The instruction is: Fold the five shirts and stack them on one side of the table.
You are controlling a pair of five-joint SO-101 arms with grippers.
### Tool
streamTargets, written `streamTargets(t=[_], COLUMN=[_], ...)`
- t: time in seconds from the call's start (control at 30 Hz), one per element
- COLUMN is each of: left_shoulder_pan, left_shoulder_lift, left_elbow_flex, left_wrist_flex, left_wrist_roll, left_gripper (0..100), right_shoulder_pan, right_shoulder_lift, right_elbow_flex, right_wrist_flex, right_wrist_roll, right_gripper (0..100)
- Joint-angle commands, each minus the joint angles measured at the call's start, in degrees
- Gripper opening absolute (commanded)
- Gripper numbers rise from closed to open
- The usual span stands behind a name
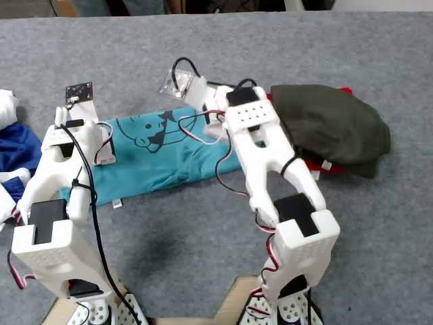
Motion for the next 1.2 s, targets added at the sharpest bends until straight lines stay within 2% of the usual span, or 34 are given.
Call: streamTargets(t=[0.0, 0.1, 0.23, 0.37, 0.5, 0.8, 0.97, 1.17], left_shoulder_pan=[-1.19, -1.71, -4.62, -11.74, -15.87, -16.04, -16.13, -15.08], left_shoulder_lift=[-2.29, -7.47, -14.24, -12.04, -0.53, 32.09, 43.25, 46.77], left_elbow_flex=[-0.31, -2.33, -4.62, -10.86, -23.34, -57.10, -76.35, -79.34], left_wrist_flex=[0.53, 7.38, 15.82, 24.35, 29.98, 40.18, 51.34, 51.34], left_wrist_roll=[0.44, 0.44, 0.09, 0.53, 0.09, 0.53, 4.31, 4.40], left_gripper=[3, 3, 4, 19, 19, 19, 19, 3], right_shoulder_pan=[1.32, 1.32, 1.76, 1.32, 1.23, -2.99, -2.99, -2.81], right_shoulder_lift=[-0.57, -1.19, -4.09, -7.52, -11.03, -15.87, -15.78, -16.22], right_elbow_flex=[-5.93, -11.56, -19.12, -21.67, -18.77, -16.48, -16.48, -16.84], right_wrist_flex=[3.96, 16.62, 32.44, 42.99, 42.55, 42.55, 42.55, 42.55], right_wrist_roll=[-0.70, -0.70, -4.48, -6.42, -8.26, -8.62, -8.62, -8.62], right_gripper=[20.8, 16.2, 0.8, 4.1, 4.1, 4.1, 4.1, 4.1])
